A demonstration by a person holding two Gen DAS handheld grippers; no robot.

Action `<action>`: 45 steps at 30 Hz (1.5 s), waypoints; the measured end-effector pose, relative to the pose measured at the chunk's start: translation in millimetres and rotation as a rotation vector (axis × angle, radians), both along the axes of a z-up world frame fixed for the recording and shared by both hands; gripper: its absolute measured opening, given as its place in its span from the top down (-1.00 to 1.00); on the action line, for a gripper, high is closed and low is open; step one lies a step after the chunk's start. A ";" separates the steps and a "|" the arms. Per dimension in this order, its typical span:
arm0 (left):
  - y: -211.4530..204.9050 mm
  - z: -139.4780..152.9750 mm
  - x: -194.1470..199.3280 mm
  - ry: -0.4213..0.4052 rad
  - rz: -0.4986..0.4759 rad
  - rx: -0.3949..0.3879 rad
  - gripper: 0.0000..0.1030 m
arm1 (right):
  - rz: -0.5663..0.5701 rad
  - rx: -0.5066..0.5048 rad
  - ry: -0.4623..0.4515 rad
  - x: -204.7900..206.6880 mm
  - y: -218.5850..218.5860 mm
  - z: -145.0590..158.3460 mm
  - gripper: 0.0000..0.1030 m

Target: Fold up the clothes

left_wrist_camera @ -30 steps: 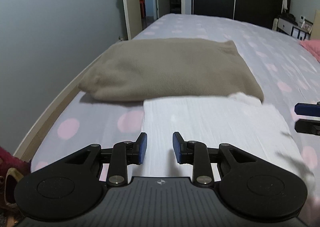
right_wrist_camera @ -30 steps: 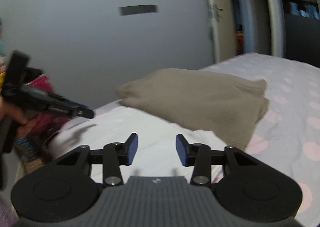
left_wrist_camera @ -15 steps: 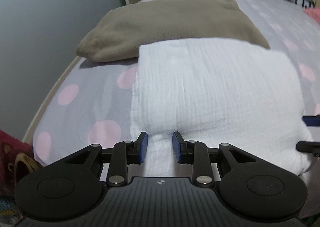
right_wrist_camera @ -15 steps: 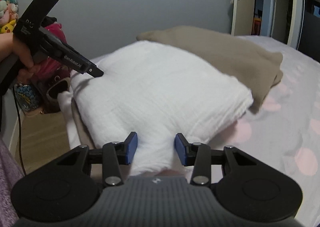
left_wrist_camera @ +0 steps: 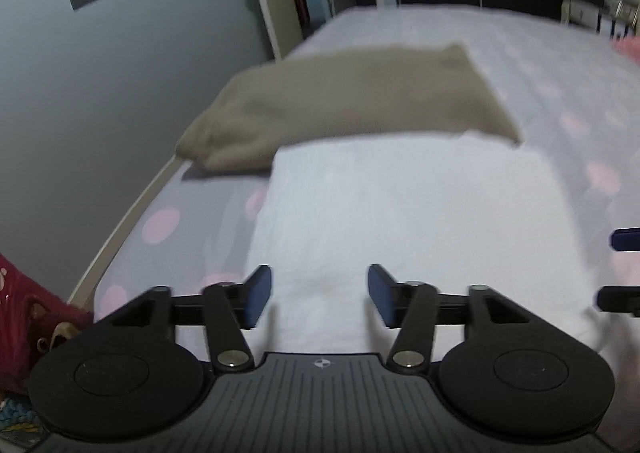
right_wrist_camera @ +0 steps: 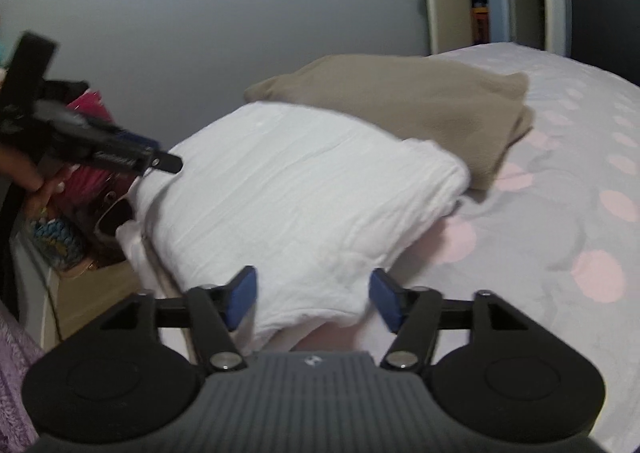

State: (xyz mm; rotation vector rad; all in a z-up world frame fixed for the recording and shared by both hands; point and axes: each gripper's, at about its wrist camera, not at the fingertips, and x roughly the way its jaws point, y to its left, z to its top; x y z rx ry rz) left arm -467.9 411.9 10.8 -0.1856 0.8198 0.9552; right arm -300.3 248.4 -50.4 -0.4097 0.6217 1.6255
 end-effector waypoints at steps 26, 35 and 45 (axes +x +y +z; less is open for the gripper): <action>-128.0 7.7 44.3 -0.084 0.169 -0.030 -0.45 | -0.110 -0.048 0.005 4.7 -62.0 47.8 -0.83; -136.3 -8.7 43.2 -0.039 0.184 -0.084 -0.45 | -0.103 -0.119 -0.011 3.2 -73.9 24.0 -0.83; -134.6 -11.0 42.1 -0.028 0.191 -0.088 -0.45 | -0.121 -0.127 -0.026 4.5 -71.9 21.2 -0.84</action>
